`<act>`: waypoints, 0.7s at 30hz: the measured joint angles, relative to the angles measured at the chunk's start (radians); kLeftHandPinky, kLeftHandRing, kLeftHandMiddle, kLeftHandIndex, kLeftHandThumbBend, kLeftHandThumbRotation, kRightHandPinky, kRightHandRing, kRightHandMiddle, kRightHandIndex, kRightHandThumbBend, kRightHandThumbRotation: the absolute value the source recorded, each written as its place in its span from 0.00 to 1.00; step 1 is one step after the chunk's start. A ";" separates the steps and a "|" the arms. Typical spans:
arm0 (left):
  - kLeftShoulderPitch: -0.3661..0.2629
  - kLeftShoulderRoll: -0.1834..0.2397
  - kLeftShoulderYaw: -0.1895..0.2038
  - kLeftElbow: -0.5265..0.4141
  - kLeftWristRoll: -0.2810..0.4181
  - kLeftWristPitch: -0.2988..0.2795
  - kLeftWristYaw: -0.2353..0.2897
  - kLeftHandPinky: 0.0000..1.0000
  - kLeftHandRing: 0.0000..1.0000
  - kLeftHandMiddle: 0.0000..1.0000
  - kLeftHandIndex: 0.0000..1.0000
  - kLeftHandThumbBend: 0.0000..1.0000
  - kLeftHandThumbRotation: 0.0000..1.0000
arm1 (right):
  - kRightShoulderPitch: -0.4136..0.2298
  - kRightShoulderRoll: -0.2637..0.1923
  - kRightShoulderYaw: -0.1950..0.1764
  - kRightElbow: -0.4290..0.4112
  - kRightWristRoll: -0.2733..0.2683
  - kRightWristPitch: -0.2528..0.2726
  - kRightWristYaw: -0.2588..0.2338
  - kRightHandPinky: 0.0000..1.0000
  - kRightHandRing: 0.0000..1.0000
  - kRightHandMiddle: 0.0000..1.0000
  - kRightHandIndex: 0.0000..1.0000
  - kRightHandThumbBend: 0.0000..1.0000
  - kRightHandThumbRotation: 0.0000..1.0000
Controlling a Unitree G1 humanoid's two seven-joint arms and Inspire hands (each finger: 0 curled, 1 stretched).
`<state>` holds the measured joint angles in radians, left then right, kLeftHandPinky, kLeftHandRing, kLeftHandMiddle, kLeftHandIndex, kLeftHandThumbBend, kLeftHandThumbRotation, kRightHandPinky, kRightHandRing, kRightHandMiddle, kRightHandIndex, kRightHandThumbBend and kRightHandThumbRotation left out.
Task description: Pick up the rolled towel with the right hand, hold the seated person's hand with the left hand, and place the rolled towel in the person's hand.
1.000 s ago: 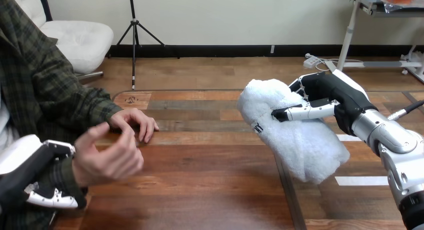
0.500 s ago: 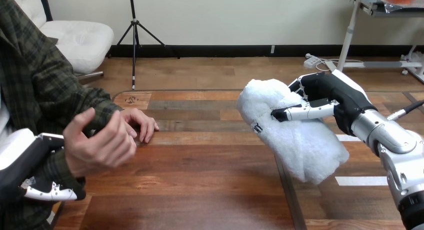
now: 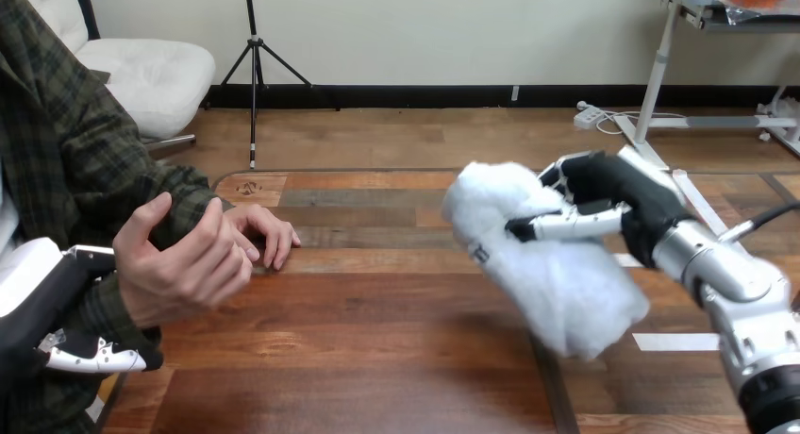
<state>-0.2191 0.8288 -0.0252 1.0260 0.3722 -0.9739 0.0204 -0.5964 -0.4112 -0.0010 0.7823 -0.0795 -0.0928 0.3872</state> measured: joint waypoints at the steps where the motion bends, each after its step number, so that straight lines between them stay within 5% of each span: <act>1: 0.000 -0.002 0.000 0.000 -0.002 0.000 0.000 0.36 0.42 0.48 0.49 0.82 0.08 | -0.001 0.004 0.000 0.010 -0.001 -0.005 -0.001 0.30 0.33 0.40 0.43 0.79 0.00; 21: 0.001 -0.015 0.002 -0.005 -0.011 -0.005 0.001 0.36 0.42 0.48 0.50 0.85 0.13 | -0.012 0.091 0.046 0.133 -0.046 -0.025 -0.023 0.30 0.34 0.40 0.43 0.79 0.00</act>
<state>-0.2185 0.8140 -0.0236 1.0207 0.3610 -0.9787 0.0215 -0.6087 -0.3206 0.0451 0.9152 -0.1258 -0.1181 0.3640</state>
